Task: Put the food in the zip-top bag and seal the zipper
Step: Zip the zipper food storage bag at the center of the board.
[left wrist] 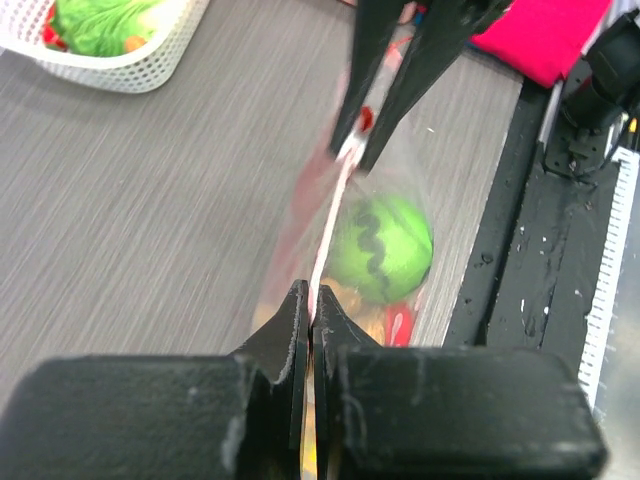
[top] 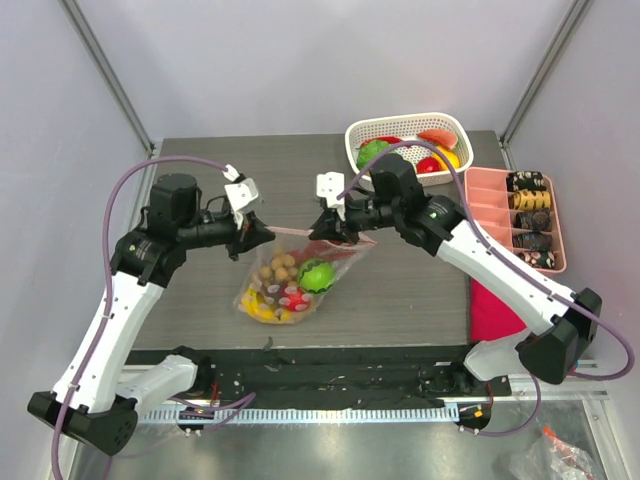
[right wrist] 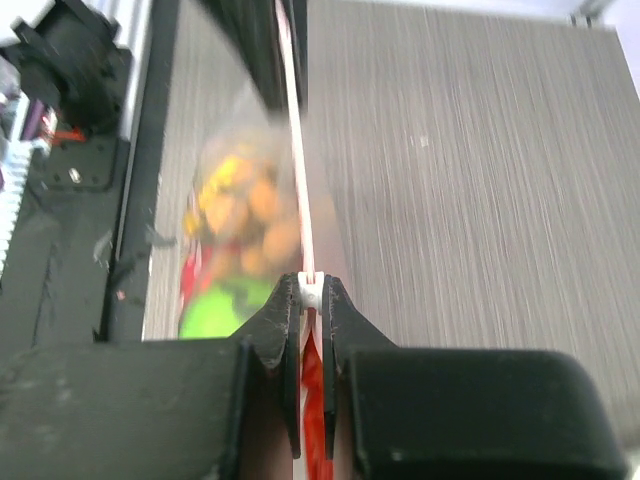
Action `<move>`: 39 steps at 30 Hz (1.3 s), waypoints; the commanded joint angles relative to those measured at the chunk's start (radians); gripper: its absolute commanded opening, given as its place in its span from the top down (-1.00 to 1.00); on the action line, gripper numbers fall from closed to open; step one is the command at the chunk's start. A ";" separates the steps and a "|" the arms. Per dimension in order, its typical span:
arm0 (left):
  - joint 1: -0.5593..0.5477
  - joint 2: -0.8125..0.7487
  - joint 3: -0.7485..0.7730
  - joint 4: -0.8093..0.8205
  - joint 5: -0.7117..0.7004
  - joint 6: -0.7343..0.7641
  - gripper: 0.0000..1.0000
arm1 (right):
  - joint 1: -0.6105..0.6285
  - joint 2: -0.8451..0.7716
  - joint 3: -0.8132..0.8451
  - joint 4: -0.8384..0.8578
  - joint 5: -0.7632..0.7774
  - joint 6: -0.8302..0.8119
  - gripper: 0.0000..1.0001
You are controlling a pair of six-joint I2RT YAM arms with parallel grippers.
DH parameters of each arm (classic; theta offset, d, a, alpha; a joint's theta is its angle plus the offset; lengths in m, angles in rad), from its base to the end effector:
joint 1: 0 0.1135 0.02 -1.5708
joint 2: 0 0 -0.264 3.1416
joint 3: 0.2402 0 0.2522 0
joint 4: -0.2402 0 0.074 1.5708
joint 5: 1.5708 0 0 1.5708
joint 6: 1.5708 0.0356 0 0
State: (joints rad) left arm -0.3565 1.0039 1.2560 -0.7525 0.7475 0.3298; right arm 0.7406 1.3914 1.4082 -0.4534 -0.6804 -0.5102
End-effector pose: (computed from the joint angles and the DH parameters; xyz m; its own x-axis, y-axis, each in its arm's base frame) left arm 0.1680 -0.0884 0.4074 -0.1615 0.3136 -0.9357 0.9166 0.3991 -0.0244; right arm 0.2129 0.2250 0.3944 0.1893 -0.3413 -0.9207 -0.9773 0.0257 -0.2104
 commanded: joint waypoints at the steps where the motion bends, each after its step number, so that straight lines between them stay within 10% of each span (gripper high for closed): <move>1: 0.056 -0.022 0.049 0.071 -0.013 -0.047 1.00 | -0.082 -0.109 -0.078 -0.132 0.053 -0.056 0.98; 31: 0.129 -0.005 0.033 0.091 0.027 -0.084 1.00 | -0.369 -0.239 -0.170 -0.430 -0.005 -0.286 0.98; 36: 0.105 0.021 0.074 0.059 0.085 -0.078 -0.39 | -0.344 -0.213 -0.097 -0.347 -0.085 -0.095 0.98; 39: 0.019 0.027 0.097 0.059 0.020 -0.020 -0.63 | -0.287 -0.233 -0.101 -0.288 -0.081 -0.041 0.99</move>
State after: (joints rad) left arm -0.2543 1.0283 1.2907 -0.7048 0.7811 0.2424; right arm 0.3920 1.1873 1.2522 -0.8410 -0.7059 -0.6712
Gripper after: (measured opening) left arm 0.751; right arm 0.086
